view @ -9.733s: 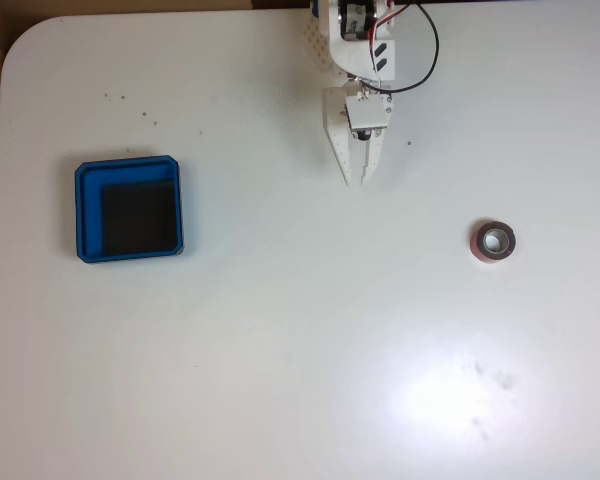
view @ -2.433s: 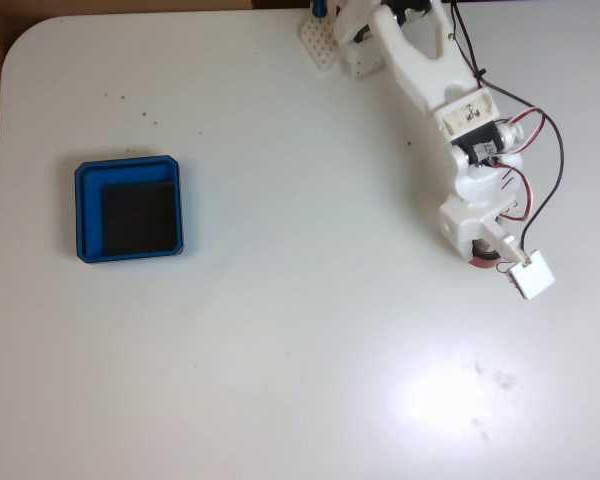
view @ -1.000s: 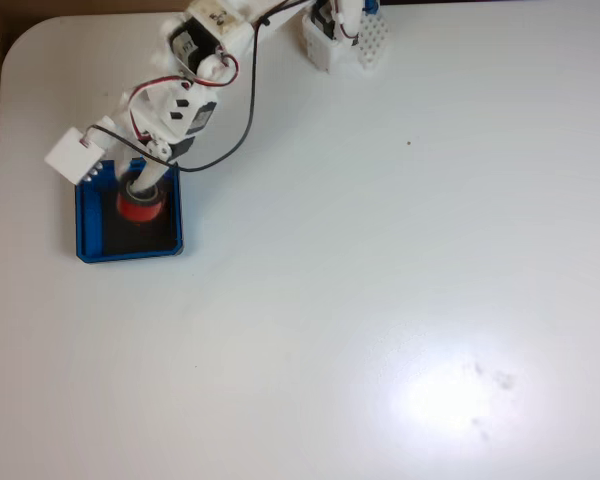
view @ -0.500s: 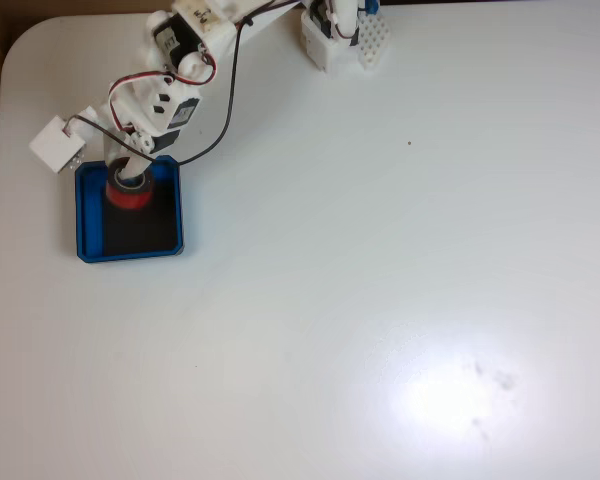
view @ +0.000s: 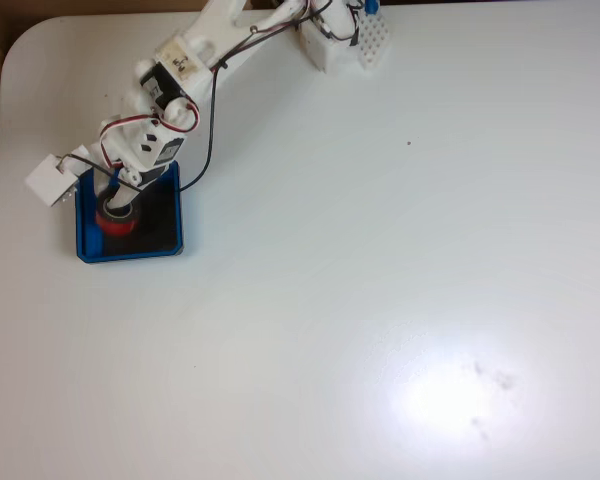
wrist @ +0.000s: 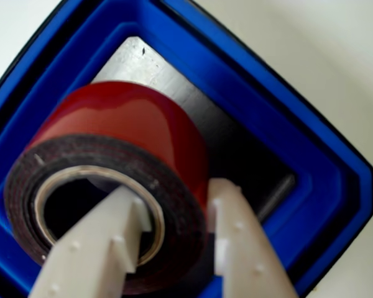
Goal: Pick the red roll and drop it in the blue box
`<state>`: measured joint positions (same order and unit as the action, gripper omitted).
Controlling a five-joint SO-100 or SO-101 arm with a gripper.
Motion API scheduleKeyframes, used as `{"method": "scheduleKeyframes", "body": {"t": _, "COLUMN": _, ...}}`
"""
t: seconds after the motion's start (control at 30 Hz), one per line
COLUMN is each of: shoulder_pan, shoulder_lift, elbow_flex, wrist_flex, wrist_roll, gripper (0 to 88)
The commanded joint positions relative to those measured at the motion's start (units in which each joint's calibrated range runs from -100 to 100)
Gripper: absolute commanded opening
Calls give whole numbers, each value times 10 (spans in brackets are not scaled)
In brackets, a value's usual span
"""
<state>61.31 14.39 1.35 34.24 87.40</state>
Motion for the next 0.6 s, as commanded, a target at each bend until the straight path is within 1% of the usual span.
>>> {"method": "scheduleKeyframes", "body": {"t": 0.0, "shoulder_pan": 21, "shoulder_lift": 6, "elbow_flex": -36, "wrist_flex": -30, "wrist_roll": 2, "gripper": 6}}
{"method": "scheduleKeyframes", "body": {"t": 0.57, "shoulder_pan": 26, "shoulder_lift": 17, "elbow_flex": -29, "wrist_flex": -28, "wrist_roll": -4, "gripper": 9}}
